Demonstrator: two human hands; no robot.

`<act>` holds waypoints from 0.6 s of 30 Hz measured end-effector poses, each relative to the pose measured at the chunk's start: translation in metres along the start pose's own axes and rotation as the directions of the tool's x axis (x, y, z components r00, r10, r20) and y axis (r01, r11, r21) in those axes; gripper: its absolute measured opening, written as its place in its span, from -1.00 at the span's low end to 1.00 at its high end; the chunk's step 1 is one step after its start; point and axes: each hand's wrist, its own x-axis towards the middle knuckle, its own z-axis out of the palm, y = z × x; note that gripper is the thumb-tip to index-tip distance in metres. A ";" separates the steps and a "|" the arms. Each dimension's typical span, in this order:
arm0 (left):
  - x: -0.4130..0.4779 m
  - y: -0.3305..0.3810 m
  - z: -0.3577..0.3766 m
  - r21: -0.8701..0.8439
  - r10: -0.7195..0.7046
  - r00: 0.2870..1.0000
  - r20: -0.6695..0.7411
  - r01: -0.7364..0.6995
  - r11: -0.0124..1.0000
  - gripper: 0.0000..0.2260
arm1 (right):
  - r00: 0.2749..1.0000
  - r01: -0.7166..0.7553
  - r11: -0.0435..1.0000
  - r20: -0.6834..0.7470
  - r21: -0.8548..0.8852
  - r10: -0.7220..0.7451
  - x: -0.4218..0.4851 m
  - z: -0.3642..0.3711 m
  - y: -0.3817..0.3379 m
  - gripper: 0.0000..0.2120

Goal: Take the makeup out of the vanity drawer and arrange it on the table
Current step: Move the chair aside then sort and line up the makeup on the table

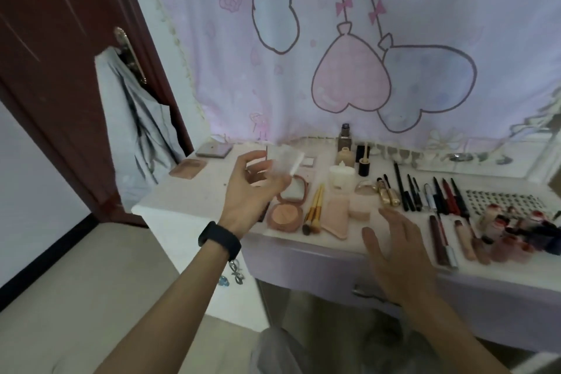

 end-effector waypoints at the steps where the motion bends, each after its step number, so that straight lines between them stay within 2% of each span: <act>1: -0.009 0.000 0.009 0.061 0.033 0.998 0.047 -0.036 0.997 -0.46 | 1.000 -0.016 0.991 0.000 0.130 0.016 0.000 -0.005 -0.006 -0.45; 3: -0.029 -0.002 0.026 0.191 0.085 0.982 0.167 -0.117 0.975 -0.40 | 0.992 -0.115 0.895 0.094 0.430 0.082 0.004 -0.019 -0.020 -0.59; 4: -0.037 -0.002 0.033 0.261 0.111 0.965 0.235 -0.173 0.950 -0.37 | 0.975 -0.205 0.792 0.186 0.575 0.117 0.008 -0.026 -0.027 -0.62; 5: -0.044 -0.003 0.041 0.321 0.132 0.944 0.304 -0.231 0.918 -0.34 | 0.949 -0.300 0.697 0.279 0.651 0.148 0.013 -0.032 -0.031 -0.63; 6: -0.050 -0.002 0.046 0.371 0.147 0.920 0.363 -0.287 0.883 -0.32 | 0.925 -0.363 0.640 0.343 0.677 0.162 0.016 -0.037 -0.033 -0.65; 8: -0.058 -0.001 0.055 0.438 0.182 0.881 0.437 -0.385 0.812 -0.31 | 0.906 -0.406 0.599 0.387 0.690 0.170 0.019 -0.046 -0.033 -0.72; 10: -0.062 0.000 0.059 0.467 0.214 0.871 0.443 -0.428 0.774 -0.31 | 0.882 -0.467 0.496 0.423 0.732 0.205 0.021 -0.052 -0.030 -0.78; 12: -0.066 0.002 0.062 0.453 0.196 0.898 0.393 -0.375 0.809 -0.30 | 0.819 -0.573 0.274 0.525 0.772 0.232 0.021 -0.056 -0.027 -0.76; 14: -0.069 0.004 0.064 0.425 0.170 0.926 0.336 -0.310 0.850 -0.32 | 0.736 -0.669 0.080 0.642 0.739 0.215 0.020 -0.058 -0.027 -0.69; 16: -0.071 0.006 0.067 0.412 0.183 0.934 0.307 -0.304 0.859 -0.33 | 0.689 -0.716 0.010 0.704 0.698 0.172 0.017 -0.058 -0.027 -0.63; 18: -0.072 0.008 0.068 0.410 0.194 0.933 0.303 -0.311 0.857 -0.31 | 0.686 -0.721 0.014 0.710 0.693 0.158 0.016 -0.057 -0.025 -0.61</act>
